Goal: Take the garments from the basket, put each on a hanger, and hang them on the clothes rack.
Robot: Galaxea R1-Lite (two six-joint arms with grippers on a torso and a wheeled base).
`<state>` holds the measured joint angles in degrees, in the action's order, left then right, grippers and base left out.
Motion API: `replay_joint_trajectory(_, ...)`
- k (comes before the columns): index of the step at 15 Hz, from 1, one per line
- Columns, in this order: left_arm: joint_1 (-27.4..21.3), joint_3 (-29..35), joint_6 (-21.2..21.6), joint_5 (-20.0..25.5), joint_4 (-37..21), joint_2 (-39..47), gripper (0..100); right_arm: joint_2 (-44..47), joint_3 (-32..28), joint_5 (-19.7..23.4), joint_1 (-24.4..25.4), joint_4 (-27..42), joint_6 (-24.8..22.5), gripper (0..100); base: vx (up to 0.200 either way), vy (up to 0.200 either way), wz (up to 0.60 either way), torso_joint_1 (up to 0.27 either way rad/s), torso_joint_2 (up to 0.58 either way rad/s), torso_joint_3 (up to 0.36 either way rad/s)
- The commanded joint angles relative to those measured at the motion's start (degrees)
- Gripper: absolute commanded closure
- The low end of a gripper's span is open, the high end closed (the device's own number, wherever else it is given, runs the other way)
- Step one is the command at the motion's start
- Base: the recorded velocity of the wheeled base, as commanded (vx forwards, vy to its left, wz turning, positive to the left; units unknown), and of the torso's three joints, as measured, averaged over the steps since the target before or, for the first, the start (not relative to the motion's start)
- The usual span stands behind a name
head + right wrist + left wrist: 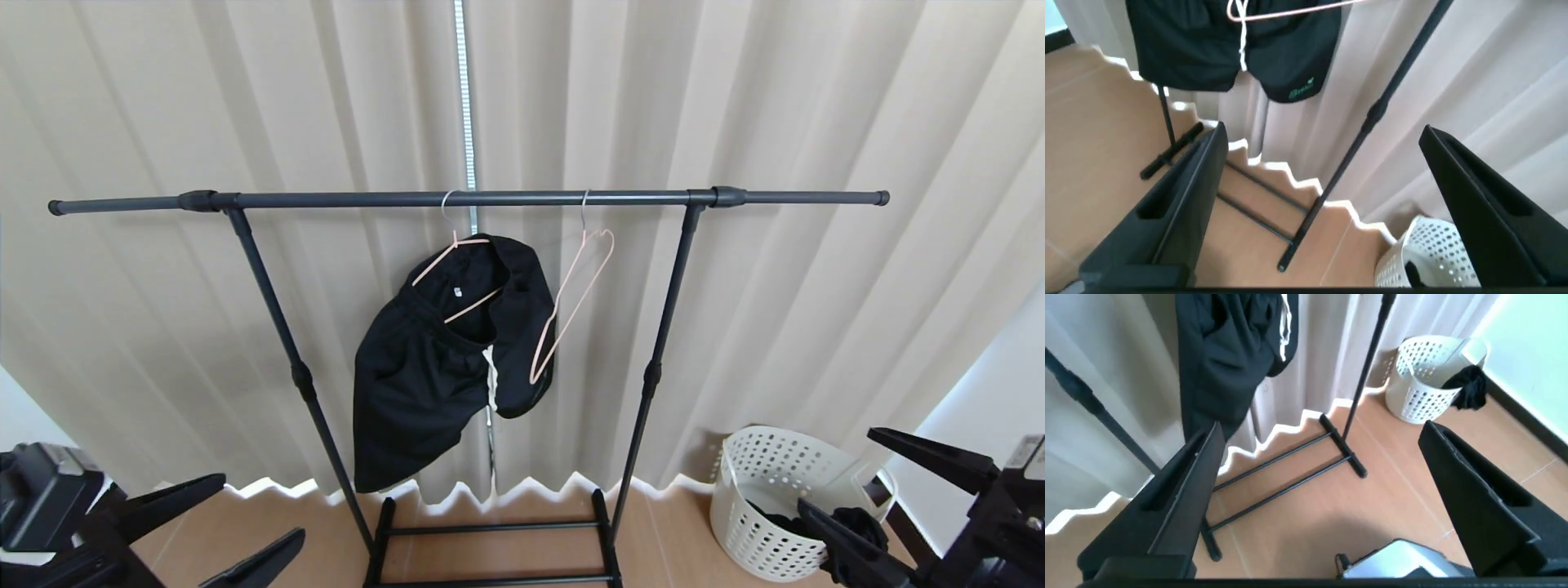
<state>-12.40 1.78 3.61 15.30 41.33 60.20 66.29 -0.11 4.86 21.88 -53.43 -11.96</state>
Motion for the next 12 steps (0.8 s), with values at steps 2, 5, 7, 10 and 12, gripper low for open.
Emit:
replay_joint_trajectory(2, 0.0, -1.8, -4.0, 0.0, -13.6, -17.7, 0, -35.7, 0.1, -2.1, 2.2, 34.6, 0.0, 0, 0.0, 0.0, 0.0, 0.0, 0.0, 0.0)
replay_joint_trajectory(5, -0.3, -1.8, -4.0, 0.0, -26.1, -25.8, 0, -50.3, 0.1, -3.2, -2.9, 50.1, 0.9, 0, 0.0, 0.0, 0.0, 0.0, 0.0, 0.0)
replay_joint_trajectory(7, -0.2, -1.8, -4.0, -0.3, -33.1, -32.0, 0, -51.4, 0.1, -2.8, -12.1, 50.3, 1.6, 0, 0.0, 0.0, 0.0, 0.0, 0.0, 0.0)
replay_joint_trajectory(10, 2.2, -1.8, -4.2, -4.1, -34.6, -35.1, 0, -57.8, 0.1, -1.3, -18.9, 50.3, 3.3, 0, 0.0, 0.0, 0.0, 0.0, 0.0, 0.0)
replay_joint_trajectory(12, 4.1, -1.8, -3.3, -5.9, -34.6, -34.9, 0, -62.9, 0.1, -1.3, -22.7, 50.4, 3.3, 0, 0.0, 0.0, 0.0, 0.0, 0.0, 0.0)
